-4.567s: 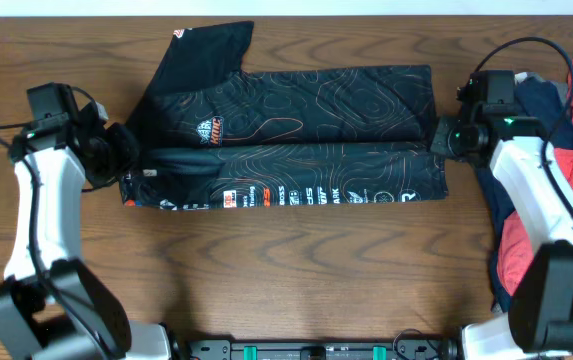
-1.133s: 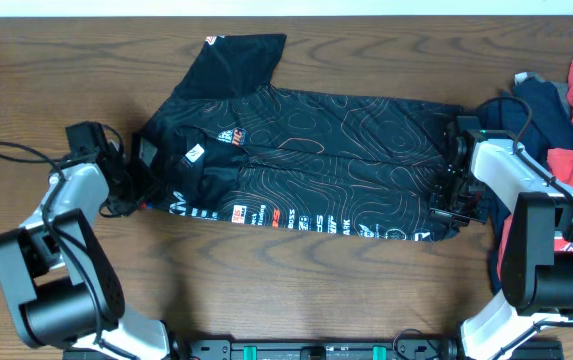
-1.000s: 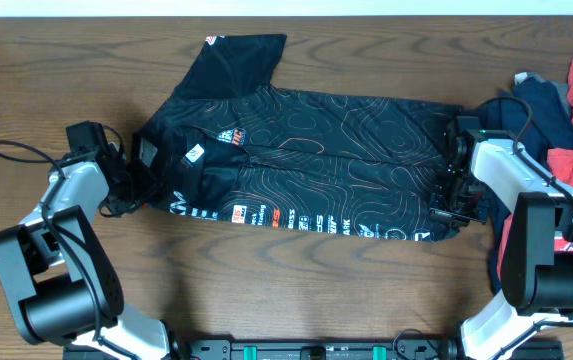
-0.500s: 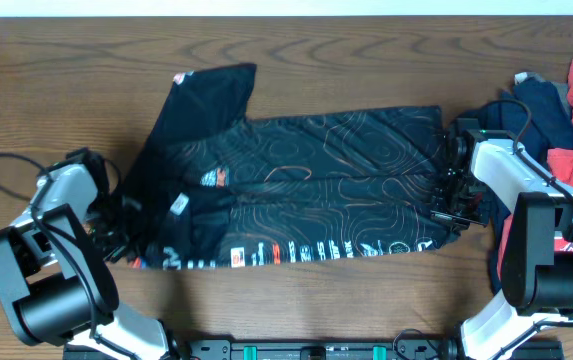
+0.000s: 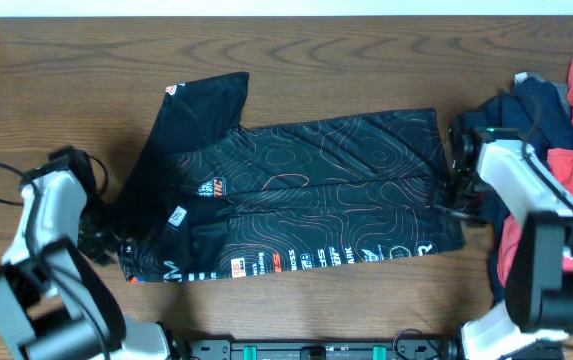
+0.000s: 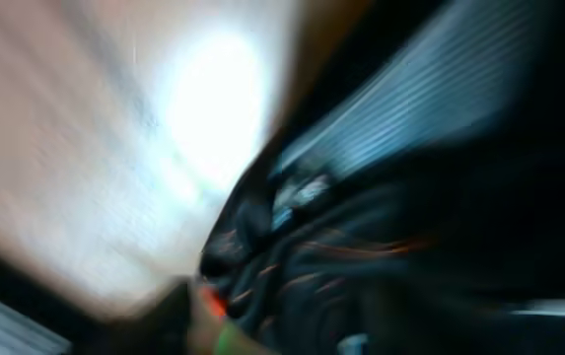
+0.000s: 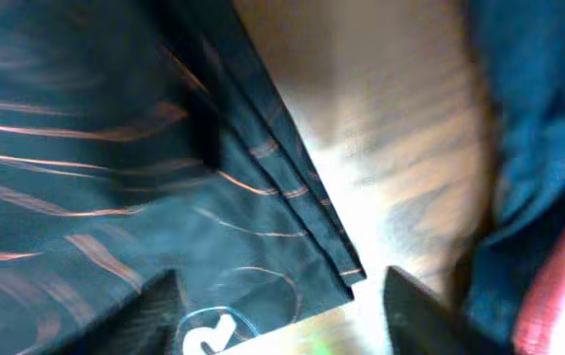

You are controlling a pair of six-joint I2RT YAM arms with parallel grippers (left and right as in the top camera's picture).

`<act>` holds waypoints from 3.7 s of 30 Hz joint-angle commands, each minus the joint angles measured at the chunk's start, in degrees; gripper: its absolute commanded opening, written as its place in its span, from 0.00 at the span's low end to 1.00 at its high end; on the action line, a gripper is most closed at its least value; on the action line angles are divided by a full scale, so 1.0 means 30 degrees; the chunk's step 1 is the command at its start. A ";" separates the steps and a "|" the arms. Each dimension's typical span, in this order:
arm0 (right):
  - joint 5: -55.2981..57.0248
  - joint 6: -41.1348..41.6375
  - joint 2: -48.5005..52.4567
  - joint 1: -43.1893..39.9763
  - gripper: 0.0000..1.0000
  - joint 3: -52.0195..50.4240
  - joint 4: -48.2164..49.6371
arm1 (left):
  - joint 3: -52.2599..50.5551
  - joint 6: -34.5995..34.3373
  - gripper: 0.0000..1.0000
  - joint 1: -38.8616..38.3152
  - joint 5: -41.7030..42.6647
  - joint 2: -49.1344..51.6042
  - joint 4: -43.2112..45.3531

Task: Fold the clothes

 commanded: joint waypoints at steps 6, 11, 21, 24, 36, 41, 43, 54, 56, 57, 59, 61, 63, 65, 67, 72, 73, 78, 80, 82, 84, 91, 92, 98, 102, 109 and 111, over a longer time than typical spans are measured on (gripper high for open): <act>-0.2739 -0.1137 -0.3402 -0.0015 0.71 0.1042 0.1464 | 0.1027 0.3024 0.87 -0.0882 0.5683 -0.2259 0.7359; -0.3519 -0.1282 -0.3548 -0.0015 0.72 0.1042 0.1413 | 0.1800 0.4670 0.89 -0.3075 0.6040 -0.0831 1.0681; -0.3504 -0.1566 -0.3548 -0.0015 0.72 0.1042 0.0758 | 0.4517 0.5734 0.95 -0.5129 0.5304 0.4590 1.5533; -0.3512 -0.1559 -0.3548 -0.0015 0.72 0.1042 0.0619 | 0.4612 0.5719 0.95 -0.5122 0.4495 0.5923 1.7252; -0.3512 -0.1559 -0.3548 -0.0015 0.74 0.1042 0.0787 | 0.4605 0.5989 0.95 -0.5610 0.4408 0.8553 1.8469; -0.3592 -0.1617 -0.3534 -0.0015 0.77 0.1042 0.1515 | 0.4590 0.6076 0.88 -0.6506 0.4379 0.8561 1.7303; -0.4022 -0.2091 -0.3534 -0.0015 0.77 0.1042 0.1800 | 0.4583 0.6076 0.80 -0.6754 0.4371 0.8561 1.7114; -0.4284 -0.2856 -0.3512 -0.0015 0.70 0.1042 0.3628 | 0.4575 0.5865 0.15 -0.6798 0.4080 0.8553 1.6444; -0.4299 -0.2936 -0.3490 -0.0015 0.68 0.1042 0.4342 | 0.4575 0.5457 0.09 -0.6798 0.4087 0.8546 1.6349; -0.4299 -0.2936 -0.3461 -0.0015 0.67 0.1042 0.4648 | 0.4575 0.5246 0.08 -0.6798 0.4095 0.8524 1.6313; -0.4299 -0.2936 -0.3308 -0.0015 0.66 0.1042 0.5289 | 0.4575 0.5085 0.06 -0.6798 0.4109 0.8429 1.6196; -0.4299 -0.2936 -0.2980 -0.0015 0.66 0.1042 0.5952 | 0.4575 0.5042 0.06 -0.6798 0.4102 0.8211 1.5883; -0.4299 -0.2936 -0.2528 -0.0007 0.65 0.1042 0.6725 | 0.4575 0.5042 0.06 -0.6798 0.4102 0.7898 1.5606; -0.4313 -0.2943 -0.1902 0.0044 0.61 0.1042 0.7737 | 0.4575 0.5034 0.06 -0.6798 0.4109 0.7482 1.5344; -0.4371 -0.3177 -0.1107 0.0211 0.59 0.1042 0.8903 | 0.4575 0.4998 0.06 -0.6798 0.4109 0.6878 1.4972; -0.4160 -0.3708 0.1260 0.0590 0.58 0.1421 1.1402 | 0.4575 0.4976 0.06 -0.6805 0.4116 0.4881 1.2772; -0.3869 -0.3687 0.1880 0.0597 0.58 0.1807 1.1693 | 0.4575 0.4976 0.06 -0.6805 0.4116 0.4495 1.2225; -0.2798 -0.3512 0.5071 0.0634 0.61 0.4554 1.2415 | 0.4575 0.4983 0.06 -0.6798 0.4109 0.3213 1.0105; -0.2324 -0.3490 0.6302 0.0648 0.60 0.5617 1.2713 | 0.4575 0.4976 0.06 -0.6798 0.4109 0.3082 0.9617; -0.2208 -0.3490 0.7395 0.0670 0.60 0.6484 1.3187 | 0.4575 0.4983 0.06 -0.6798 0.4102 0.3082 0.9202; -0.2193 -0.3490 0.8138 0.0685 0.61 0.7060 1.3529 | 0.4568 0.4983 0.06 -0.6798 0.4102 0.3082 0.8903; -0.2200 -0.3475 0.9377 0.0780 0.59 0.7373 1.5089 | 0.4568 0.4976 0.06 -0.6798 0.4102 0.3082 0.8459; -0.2208 -0.3475 0.9406 0.0780 0.54 0.7373 1.5132 | 0.4568 0.4983 0.06 -0.6798 0.4102 0.3082 0.8459; -0.1887 -0.3483 0.9406 0.0809 0.12 0.7373 1.3923 | 0.4568 0.4983 0.06 -0.6798 0.4102 0.3082 0.8451; -0.0554 -0.3490 0.9398 0.0787 0.20 0.7373 1.3253 | 0.4568 0.4976 0.06 -0.6798 0.4102 0.3082 0.8451; -0.0270 -0.3497 0.9187 0.0772 0.45 0.7380 1.2998 | 0.4568 0.4983 0.06 -0.6798 0.4102 0.3082 0.8444; -0.0262 -0.3519 0.8954 0.0772 0.47 0.7380 1.2866 | 0.4568 0.4976 0.06 -0.6798 0.4102 0.3082 0.8444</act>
